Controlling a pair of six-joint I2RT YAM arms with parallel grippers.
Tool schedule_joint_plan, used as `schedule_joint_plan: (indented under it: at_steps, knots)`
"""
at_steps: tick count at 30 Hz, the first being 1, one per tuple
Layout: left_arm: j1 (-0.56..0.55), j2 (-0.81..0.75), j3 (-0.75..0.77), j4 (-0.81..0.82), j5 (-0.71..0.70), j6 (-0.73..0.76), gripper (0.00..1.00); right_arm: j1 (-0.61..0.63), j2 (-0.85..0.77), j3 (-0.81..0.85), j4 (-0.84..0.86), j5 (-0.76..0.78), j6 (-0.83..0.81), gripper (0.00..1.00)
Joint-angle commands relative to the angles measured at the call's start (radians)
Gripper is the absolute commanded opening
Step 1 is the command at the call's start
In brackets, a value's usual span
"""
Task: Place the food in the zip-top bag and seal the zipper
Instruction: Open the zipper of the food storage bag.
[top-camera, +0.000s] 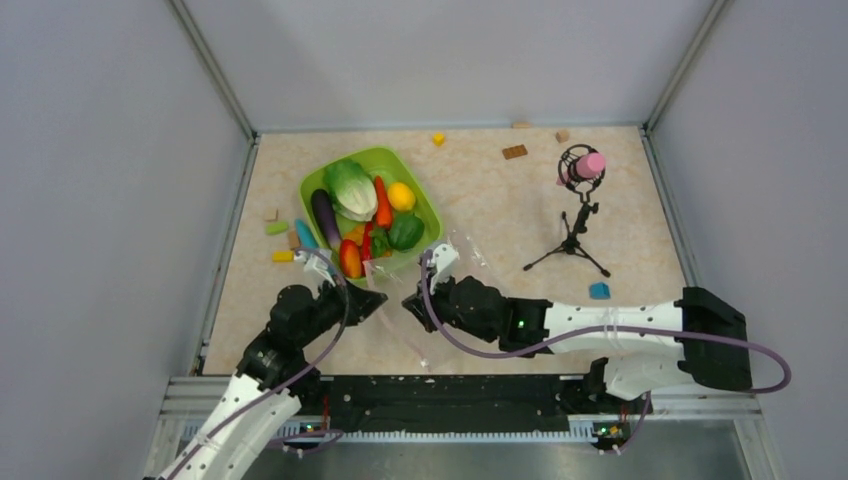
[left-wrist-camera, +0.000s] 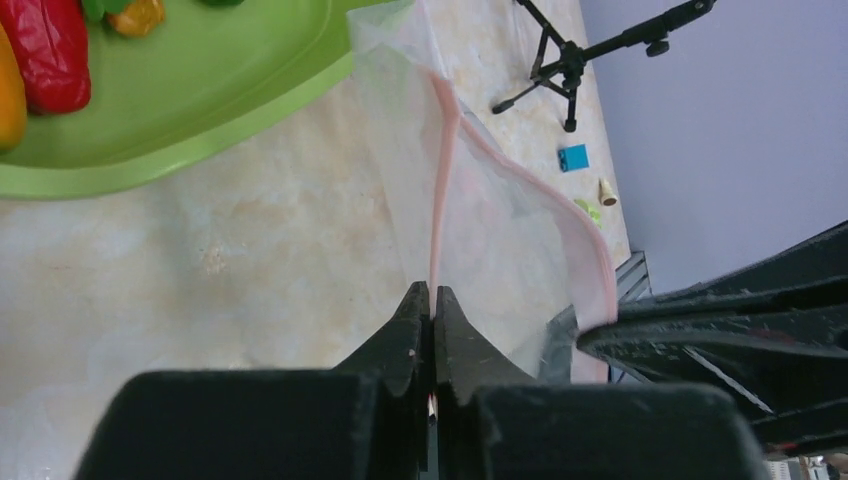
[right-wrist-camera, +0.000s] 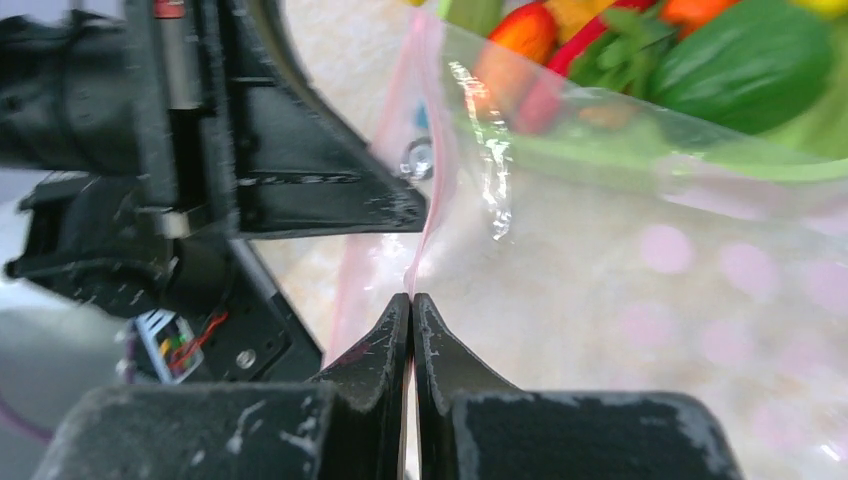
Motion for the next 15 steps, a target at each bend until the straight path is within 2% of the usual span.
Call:
schedule_joint_plan:
  at_steps: [1, 4, 7, 11, 13, 15]
  knots:
    - [-0.001, 0.100, 0.147, -0.004, -0.037, 0.019, 0.00, -0.009, -0.030, 0.121, -0.164, 0.229, -0.066, 0.00]
    - [-0.017, 0.233, 0.219, 0.045, -0.027, -0.004, 0.00, -0.009, -0.047, 0.159, -0.290, 0.362, -0.065, 0.00]
    - [-0.118, 0.398, 0.311, 0.158, -0.056, -0.012, 0.00, -0.009, -0.083, 0.167, -0.402, 0.498, -0.028, 0.01]
    - [-0.376, 0.644, 0.572, 0.095, -0.321, 0.085, 0.00, -0.009, -0.154, 0.150, -0.473, 0.565, -0.005, 0.28]
    - [-0.443, 0.753, 0.678, 0.057, -0.357, 0.115, 0.00, -0.009, -0.189, 0.142, -0.498, 0.581, 0.017, 0.42]
    - [-0.461, 0.837, 0.745, 0.048, -0.339, 0.116, 0.00, -0.009, -0.229, 0.133, -0.522, 0.597, 0.042, 0.49]
